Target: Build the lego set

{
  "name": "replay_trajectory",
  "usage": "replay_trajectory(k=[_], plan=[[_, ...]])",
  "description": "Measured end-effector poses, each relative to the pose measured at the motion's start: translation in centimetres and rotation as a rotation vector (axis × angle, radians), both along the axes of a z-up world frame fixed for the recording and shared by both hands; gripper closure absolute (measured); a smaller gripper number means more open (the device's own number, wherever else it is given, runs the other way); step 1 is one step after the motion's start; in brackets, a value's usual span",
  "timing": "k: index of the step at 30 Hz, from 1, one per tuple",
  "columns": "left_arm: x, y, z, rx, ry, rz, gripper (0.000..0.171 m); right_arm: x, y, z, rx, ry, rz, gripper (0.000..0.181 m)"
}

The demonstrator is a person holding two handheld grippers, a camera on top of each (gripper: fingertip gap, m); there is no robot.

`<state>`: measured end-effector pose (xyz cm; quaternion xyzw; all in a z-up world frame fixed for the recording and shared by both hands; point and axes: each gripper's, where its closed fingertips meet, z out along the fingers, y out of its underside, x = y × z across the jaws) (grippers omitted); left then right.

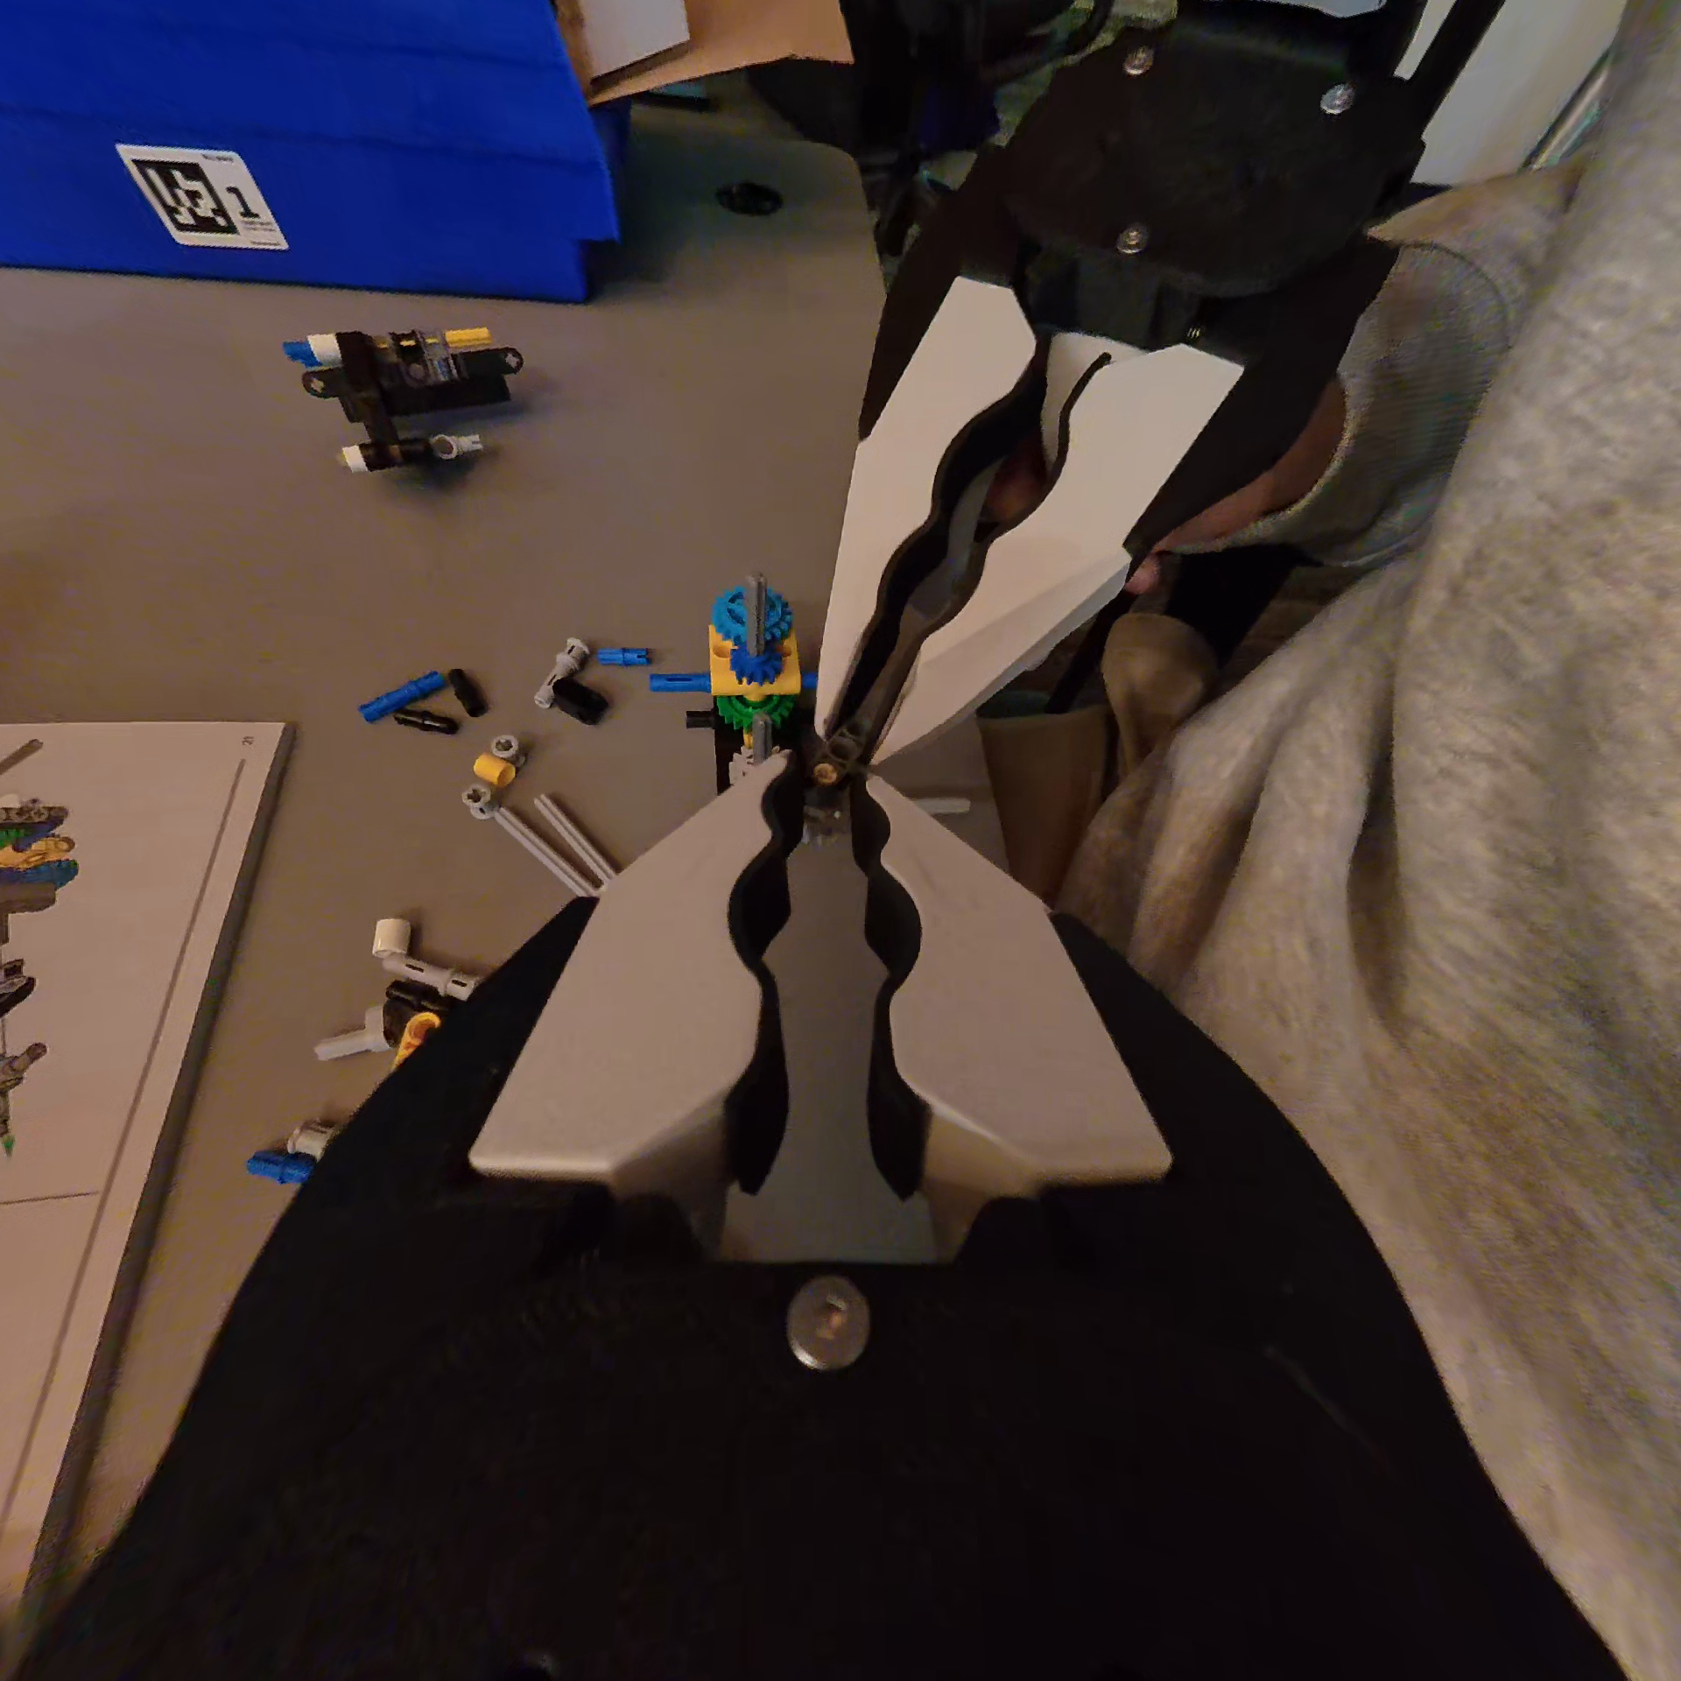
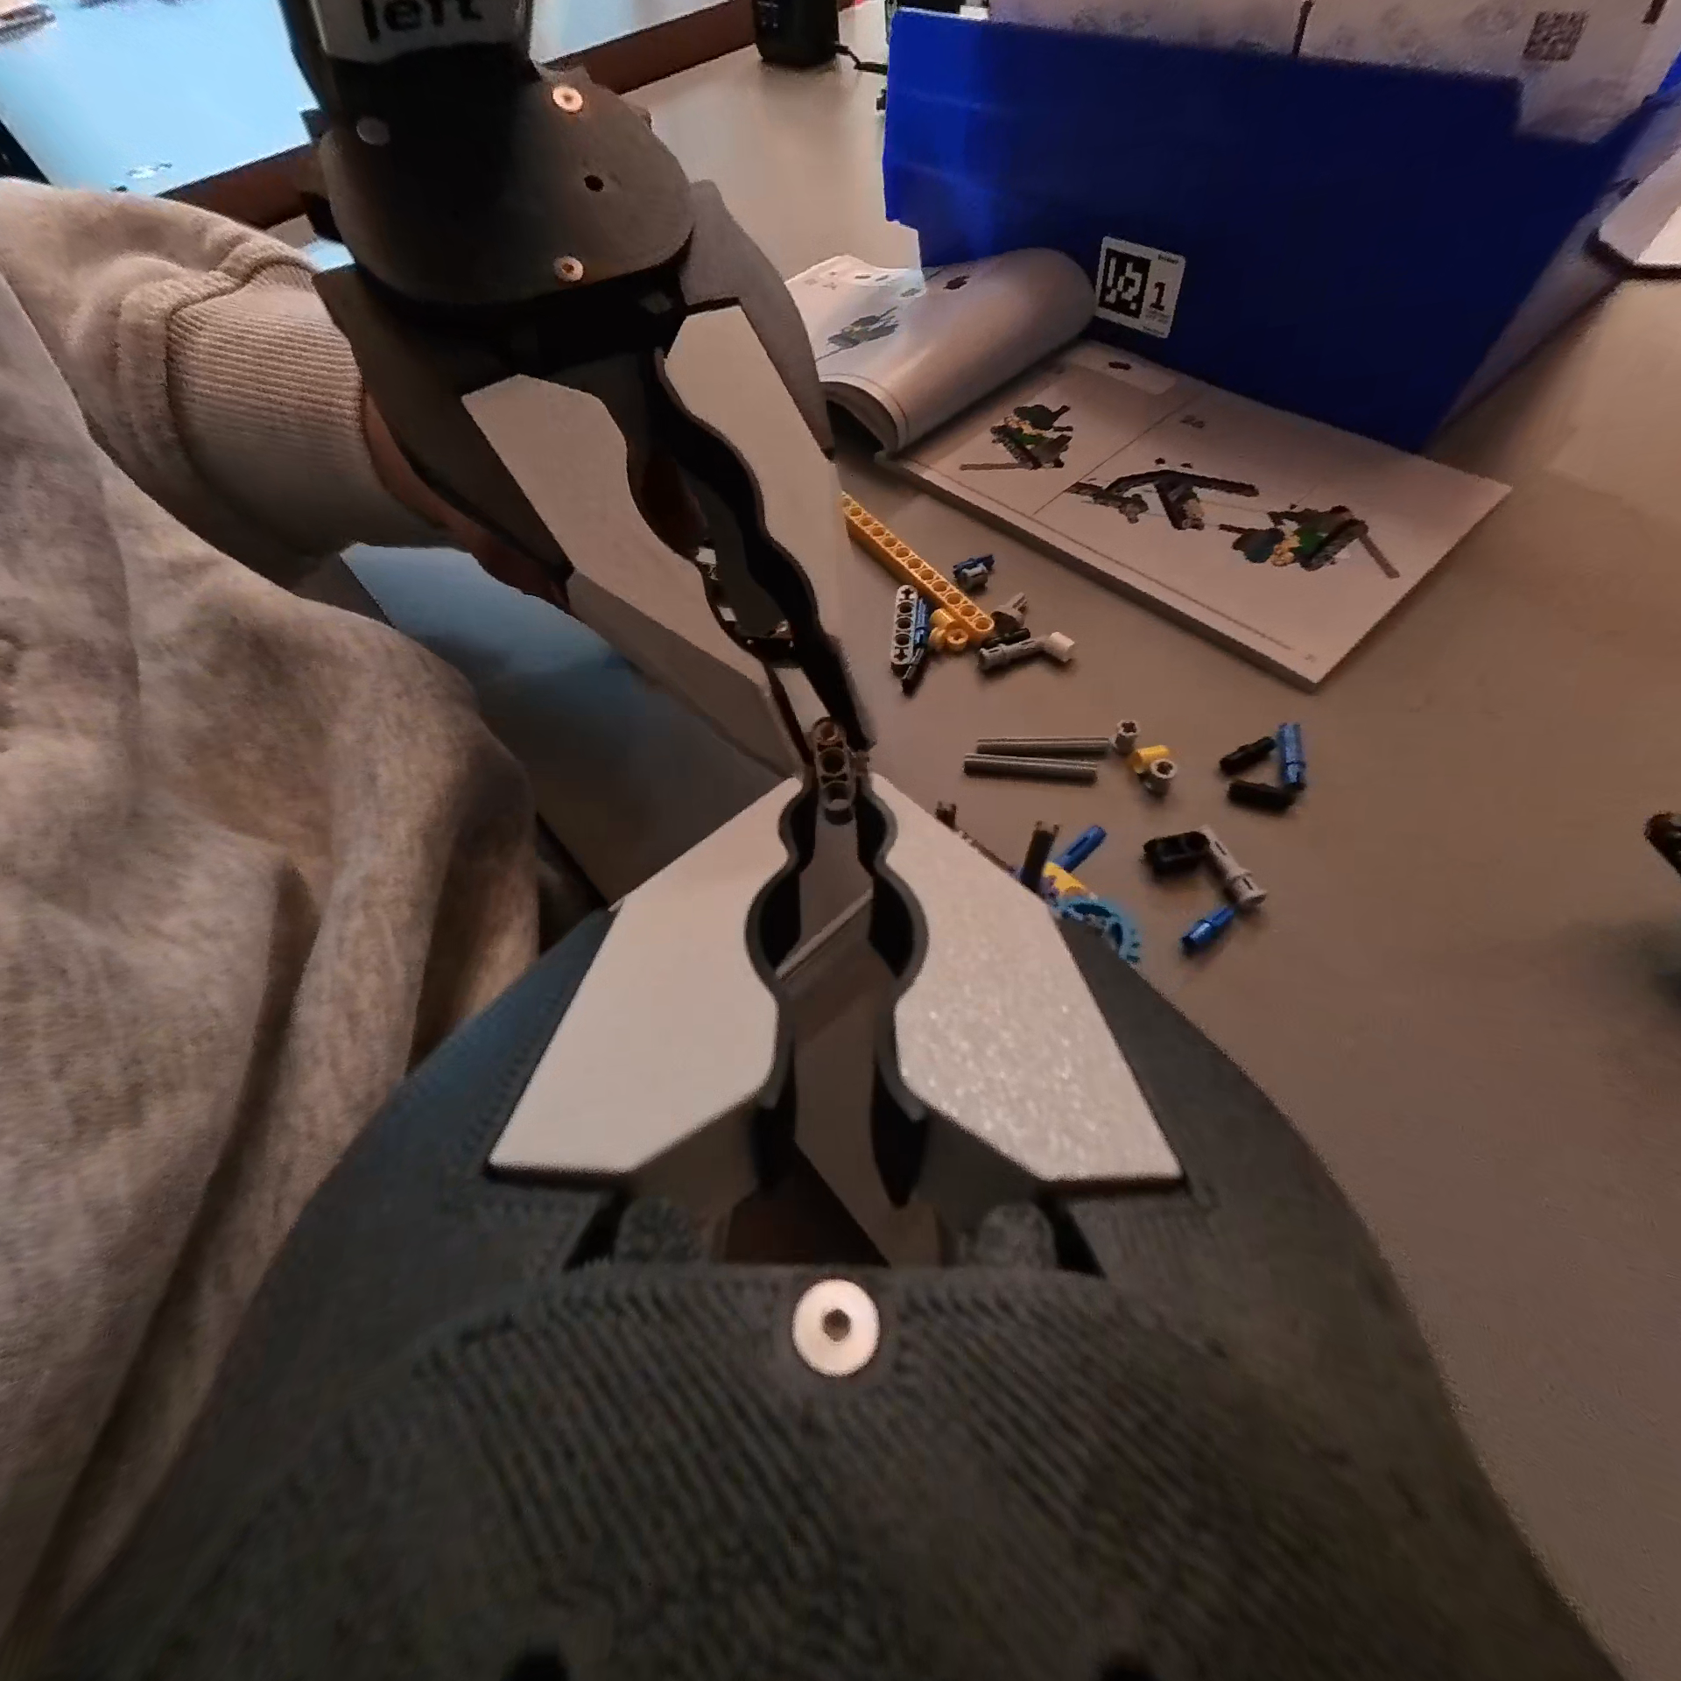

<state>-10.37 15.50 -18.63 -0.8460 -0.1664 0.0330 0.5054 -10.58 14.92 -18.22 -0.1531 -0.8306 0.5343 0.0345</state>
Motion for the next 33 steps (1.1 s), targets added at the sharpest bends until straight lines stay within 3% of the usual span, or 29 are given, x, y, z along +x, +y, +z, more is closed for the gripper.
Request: replay_trajectory(k=[6, 11, 17, 33], plan=[[-1.1, -0.5, 0.8, 0.053, -0.004, 0.025, 0.165, -1.4, 2.1, 2.3, -0.077, 0.156, -0.085, 0.155], [-2.0, -0.2, 0.7, 0.091, -0.098, -0.043, 0.165, -3.0, 3.9, 1.3, -0.147, 0.037, -0.182, 0.140], [-2.2, 0.2, 0.6, 0.114, -0.201, -0.136, 0.166, -3.4, 4.1, 1.5, -0.224, -0.007, -0.202, 0.141], [-2.0, 0.4, -0.8, 0.045, -0.224, -0.168, 0.166, -2.9, 3.4, 0.3, -0.155, 0.002, -0.171, 0.143]])
